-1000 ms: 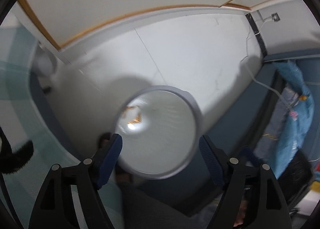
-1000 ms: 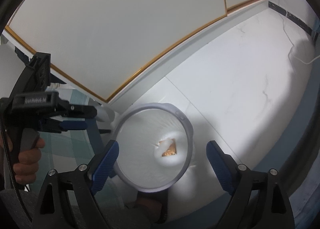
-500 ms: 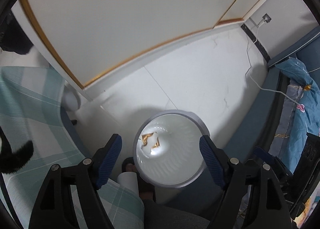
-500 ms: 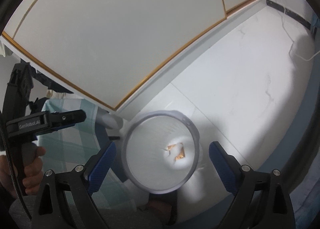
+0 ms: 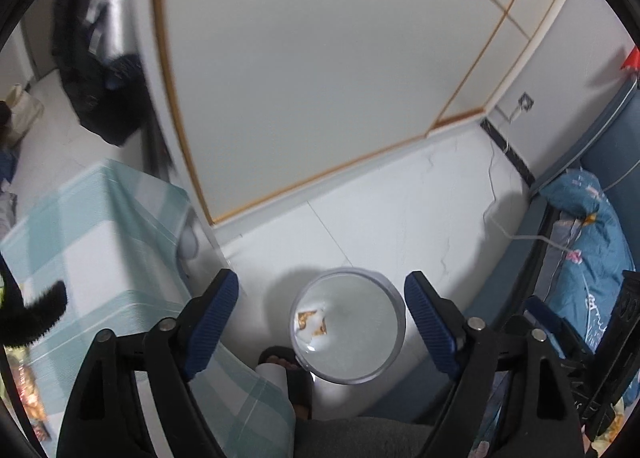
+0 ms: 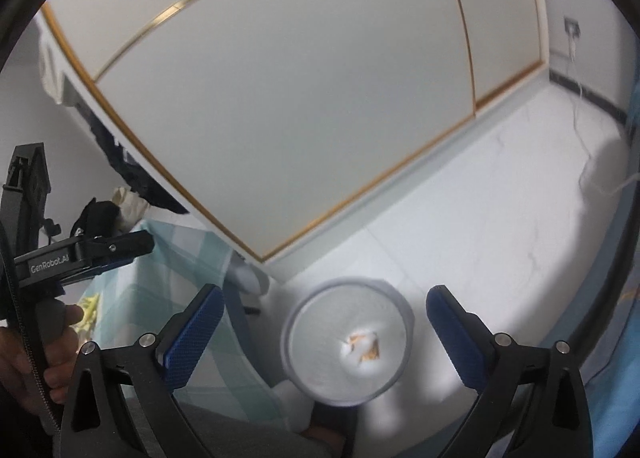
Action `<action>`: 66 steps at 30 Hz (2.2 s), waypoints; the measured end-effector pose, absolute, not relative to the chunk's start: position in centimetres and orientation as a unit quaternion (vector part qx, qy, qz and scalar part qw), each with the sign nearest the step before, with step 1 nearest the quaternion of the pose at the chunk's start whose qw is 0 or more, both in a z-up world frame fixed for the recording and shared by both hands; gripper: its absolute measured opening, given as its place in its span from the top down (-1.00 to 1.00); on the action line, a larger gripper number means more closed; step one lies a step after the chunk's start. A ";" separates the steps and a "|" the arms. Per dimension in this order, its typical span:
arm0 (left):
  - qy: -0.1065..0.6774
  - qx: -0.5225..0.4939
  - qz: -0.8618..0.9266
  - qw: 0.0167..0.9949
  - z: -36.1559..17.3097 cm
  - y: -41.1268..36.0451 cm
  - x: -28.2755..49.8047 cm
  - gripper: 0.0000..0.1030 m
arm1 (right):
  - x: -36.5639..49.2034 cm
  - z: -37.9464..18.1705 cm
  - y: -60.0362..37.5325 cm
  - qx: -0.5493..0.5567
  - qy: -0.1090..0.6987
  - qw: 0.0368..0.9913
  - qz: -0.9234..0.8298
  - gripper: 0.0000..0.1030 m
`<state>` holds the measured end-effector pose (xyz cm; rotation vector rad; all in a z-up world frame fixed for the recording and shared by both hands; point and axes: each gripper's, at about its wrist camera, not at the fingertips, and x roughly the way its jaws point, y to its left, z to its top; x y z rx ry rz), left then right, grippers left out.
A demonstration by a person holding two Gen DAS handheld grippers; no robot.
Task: Collect trash
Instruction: 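Move both tools back from the bin to the table, then grasp the crumpled white tissue with the left gripper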
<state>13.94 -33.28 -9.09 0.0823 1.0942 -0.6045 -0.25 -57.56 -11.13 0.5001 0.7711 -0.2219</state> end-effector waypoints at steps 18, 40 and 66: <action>0.366 -0.072 -0.169 0.912 0.2 -15.4 10.3 -0.77 | -0.5 4.2 -42.1 0.099 0.209 0.972 0.034 -0.98; 0.328 -0.139 -0.018 0.934 -1.9 4.3 9.0 -0.88 | 4.2 1.6 -21.2 0.046 0.275 0.945 0.170 -0.98; 0.395 -0.237 -0.020 0.887 -8.5 14.0 11.3 -0.88 | 7.8 -12.3 -9.3 0.013 0.441 0.875 0.198 -0.94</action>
